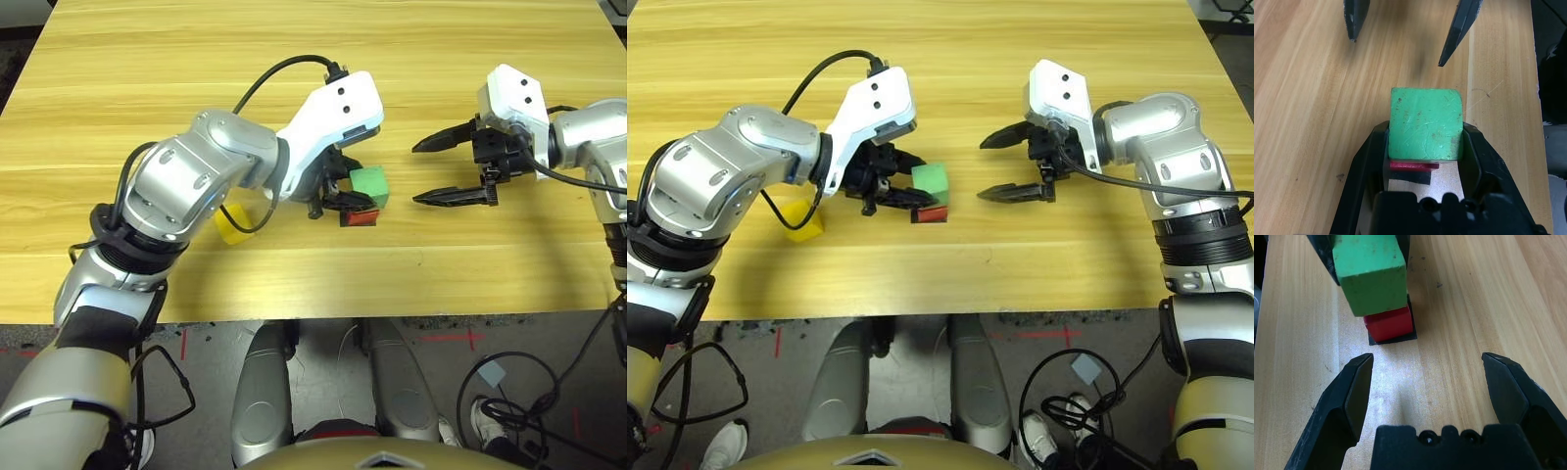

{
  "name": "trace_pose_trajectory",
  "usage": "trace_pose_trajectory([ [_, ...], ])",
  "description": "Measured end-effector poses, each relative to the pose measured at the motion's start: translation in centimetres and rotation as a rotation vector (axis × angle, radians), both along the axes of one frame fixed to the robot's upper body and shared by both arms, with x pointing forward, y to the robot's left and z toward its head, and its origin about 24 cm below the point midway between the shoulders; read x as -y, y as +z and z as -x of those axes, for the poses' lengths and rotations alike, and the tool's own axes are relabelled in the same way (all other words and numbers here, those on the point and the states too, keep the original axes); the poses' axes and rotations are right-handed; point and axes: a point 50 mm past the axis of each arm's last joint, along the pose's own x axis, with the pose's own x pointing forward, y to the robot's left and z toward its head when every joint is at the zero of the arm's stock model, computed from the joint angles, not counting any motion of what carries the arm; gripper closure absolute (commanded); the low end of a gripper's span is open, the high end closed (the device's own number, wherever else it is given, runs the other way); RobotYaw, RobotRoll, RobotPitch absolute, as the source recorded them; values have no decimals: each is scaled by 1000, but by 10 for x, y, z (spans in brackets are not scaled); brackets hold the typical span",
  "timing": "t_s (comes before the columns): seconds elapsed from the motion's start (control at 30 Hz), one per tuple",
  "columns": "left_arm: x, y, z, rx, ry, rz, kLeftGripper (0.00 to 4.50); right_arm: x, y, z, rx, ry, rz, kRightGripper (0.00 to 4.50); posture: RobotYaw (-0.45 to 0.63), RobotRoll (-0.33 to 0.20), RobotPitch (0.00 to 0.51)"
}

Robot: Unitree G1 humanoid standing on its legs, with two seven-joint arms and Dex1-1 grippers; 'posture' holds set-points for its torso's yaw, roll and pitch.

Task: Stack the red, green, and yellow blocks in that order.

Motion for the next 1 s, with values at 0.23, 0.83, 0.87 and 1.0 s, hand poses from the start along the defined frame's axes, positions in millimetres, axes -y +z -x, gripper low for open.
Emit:
trace_pose_trajectory([
  [0.23, -2, -2, -1, 24, 2, -22, 2443, 0, 0, 0, -9, -3, -9, 0, 100, 54, 366],
  [0.83, -13, 6, 1, -17, -23, 15, 25, -5, 7, 6, -38, 122, -78, 0, 144, 61, 356],
  [0.87, -22, 11, 1, -17, -9, 23, 25, -4, 10, 7, -43, 148, -100, 0, 153, 64, 351],
  [1.0, -47, 23, 3, -10, 58, 12, 25, -4, 20, 10, -59, 208, -142, 0, 168, 67, 343],
])
